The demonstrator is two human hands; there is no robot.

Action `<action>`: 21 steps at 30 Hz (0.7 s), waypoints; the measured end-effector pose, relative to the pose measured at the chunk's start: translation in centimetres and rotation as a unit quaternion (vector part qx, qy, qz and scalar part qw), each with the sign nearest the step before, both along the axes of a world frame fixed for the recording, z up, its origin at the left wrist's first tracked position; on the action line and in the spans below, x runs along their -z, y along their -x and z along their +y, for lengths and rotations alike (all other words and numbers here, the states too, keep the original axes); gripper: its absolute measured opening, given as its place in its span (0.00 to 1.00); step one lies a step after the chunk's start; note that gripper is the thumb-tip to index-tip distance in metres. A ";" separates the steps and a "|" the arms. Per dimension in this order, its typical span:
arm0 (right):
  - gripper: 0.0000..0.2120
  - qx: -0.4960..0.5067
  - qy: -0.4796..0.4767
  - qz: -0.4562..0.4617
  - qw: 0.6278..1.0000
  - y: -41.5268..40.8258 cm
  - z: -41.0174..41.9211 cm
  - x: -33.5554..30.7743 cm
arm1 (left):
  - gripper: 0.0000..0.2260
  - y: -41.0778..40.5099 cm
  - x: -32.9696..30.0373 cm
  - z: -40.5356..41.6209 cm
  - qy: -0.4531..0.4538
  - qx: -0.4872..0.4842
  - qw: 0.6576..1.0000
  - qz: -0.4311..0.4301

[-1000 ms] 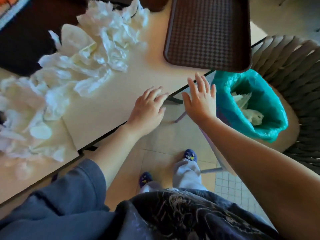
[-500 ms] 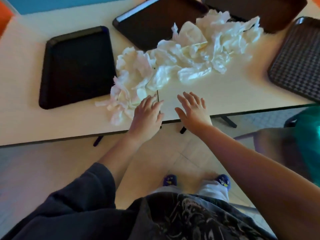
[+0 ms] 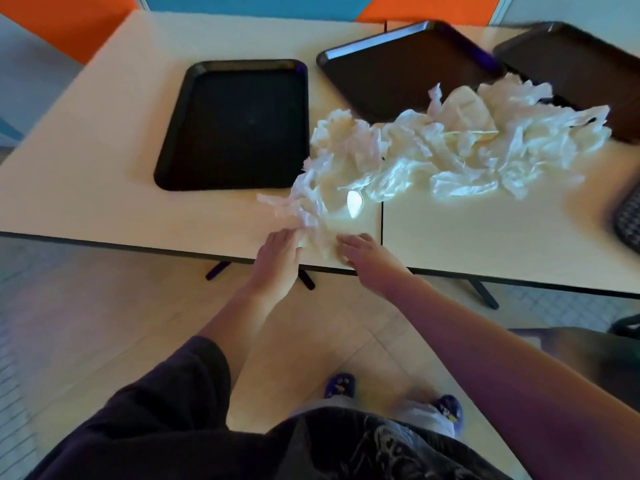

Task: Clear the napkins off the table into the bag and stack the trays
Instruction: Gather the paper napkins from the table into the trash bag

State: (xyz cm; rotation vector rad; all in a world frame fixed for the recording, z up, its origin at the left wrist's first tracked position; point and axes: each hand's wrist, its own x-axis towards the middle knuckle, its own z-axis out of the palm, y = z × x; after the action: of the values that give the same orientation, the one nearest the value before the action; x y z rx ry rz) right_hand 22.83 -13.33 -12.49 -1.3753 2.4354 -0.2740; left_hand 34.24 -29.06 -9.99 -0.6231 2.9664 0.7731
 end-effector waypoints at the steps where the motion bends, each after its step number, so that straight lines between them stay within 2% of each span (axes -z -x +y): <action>1: 0.22 -0.002 -0.003 0.015 1.000 0.1 0.0 -0.3 | 0.17 0.0 0.1 -0.2 0.005 0.000 1.000 0.007; 3: 0.17 0.011 -0.018 0.030 0.999 0.4 -0.1 -0.6 | 0.17 -0.1 0.4 -0.4 0.006 0.001 1.000 0.016; 5: 0.16 0.036 -0.016 0.024 0.999 0.6 0.0 -0.8 | 0.18 -0.2 0.6 -0.5 -0.011 -0.008 0.999 0.032; 8: 0.30 0.058 -0.006 0.000 0.998 0.8 0.4 -0.8 | 0.14 -0.1 1.0 -0.6 -0.022 -0.014 0.999 0.047; 9: 0.32 0.059 -0.017 0.001 0.998 0.8 0.6 -0.8 | 0.11 0.1 1.1 -0.6 -0.020 -0.013 0.998 0.050; 11: 0.25 0.059 -0.041 0.011 0.997 0.8 0.7 -0.6 | 0.04 0.2 1.2 -0.5 -0.019 -0.017 0.998 0.063; 13: 0.16 0.071 -0.047 0.023 0.996 0.8 0.9 -0.5 | 0.07 0.2 1.1 -0.5 0.026 -0.005 0.997 0.075; 16: 0.09 0.082 -0.030 0.055 0.995 0.8 1.2 -0.6 | 0.05 0.6 0.7 -0.8 0.089 0.035 0.992 0.076; 18: 0.06 0.094 -0.006 0.064 0.993 1.0 1.5 -0.5 | 0.04 1.1 1.0 -1.0 0.092 0.063 0.993 0.047; 21: 0.08 0.114 -0.002 0.026 0.993 1.2 1.8 -0.3 | 0.03 1.7 1.4 -1.0 0.046 0.074 0.996 0.026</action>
State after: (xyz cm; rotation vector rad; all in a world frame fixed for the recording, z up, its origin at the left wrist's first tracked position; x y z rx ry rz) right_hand 21.60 -11.55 -12.18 -1.1159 2.6358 -0.2906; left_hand 32.55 -30.11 -11.42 -0.3869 3.0671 0.6541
